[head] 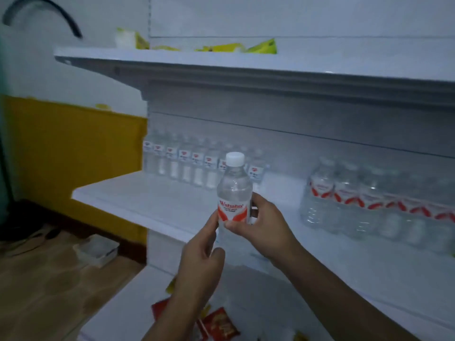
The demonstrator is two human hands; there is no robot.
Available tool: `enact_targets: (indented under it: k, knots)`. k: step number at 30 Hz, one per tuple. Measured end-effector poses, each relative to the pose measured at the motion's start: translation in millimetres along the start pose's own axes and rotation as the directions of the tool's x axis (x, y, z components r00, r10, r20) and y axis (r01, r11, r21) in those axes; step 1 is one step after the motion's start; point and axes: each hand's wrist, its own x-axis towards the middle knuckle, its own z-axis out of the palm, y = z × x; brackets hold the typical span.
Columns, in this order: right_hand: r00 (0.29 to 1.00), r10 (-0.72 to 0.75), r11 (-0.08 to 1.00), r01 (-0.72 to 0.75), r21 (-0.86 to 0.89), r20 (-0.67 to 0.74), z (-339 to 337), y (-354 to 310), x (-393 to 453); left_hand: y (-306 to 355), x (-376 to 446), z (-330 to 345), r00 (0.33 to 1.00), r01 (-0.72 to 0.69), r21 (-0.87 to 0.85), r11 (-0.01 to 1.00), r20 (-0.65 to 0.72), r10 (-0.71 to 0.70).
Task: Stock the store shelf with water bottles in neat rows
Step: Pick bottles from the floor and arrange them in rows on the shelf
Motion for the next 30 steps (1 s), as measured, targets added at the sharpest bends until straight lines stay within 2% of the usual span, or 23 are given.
enact_targets:
  k: [3,6,11,17,23,26,30]
  knots:
    - [0.989,0.041,0.995,-0.053,-0.083,-0.139,-61,17,-22,9,7,58,0.99,-0.053,-0.007,0.999,0.131,0.054]
    - [0.949,0.123,0.985,-0.152,-0.08,-0.291,-111,35,-52,21,5,112,0.956,-0.119,-0.013,0.993,0.267,0.118]
    - [0.866,0.167,0.96,-0.251,-0.122,-0.472,-179,58,-106,30,-12,194,0.885,-0.1,-0.107,0.989,0.446,0.137]
    - [0.822,0.201,0.931,-0.329,-0.156,-0.533,-236,75,-145,40,-35,261,0.808,-0.155,-0.063,0.986,0.566,0.163]
    - [0.8,0.234,0.931,-0.348,-0.11,-0.553,-262,104,-136,30,-21,289,0.747,-0.242,-0.029,0.97,0.633,0.205]
    - [0.809,0.241,0.936,-0.339,-0.091,-0.537,-268,121,-118,22,-2,296,0.734,-0.227,0.008,0.974,0.658,0.166]
    - [0.8,0.236,0.947,-0.318,-0.057,-0.552,-276,149,-84,1,27,307,0.714,-0.215,0.17,0.962,0.7,0.036]
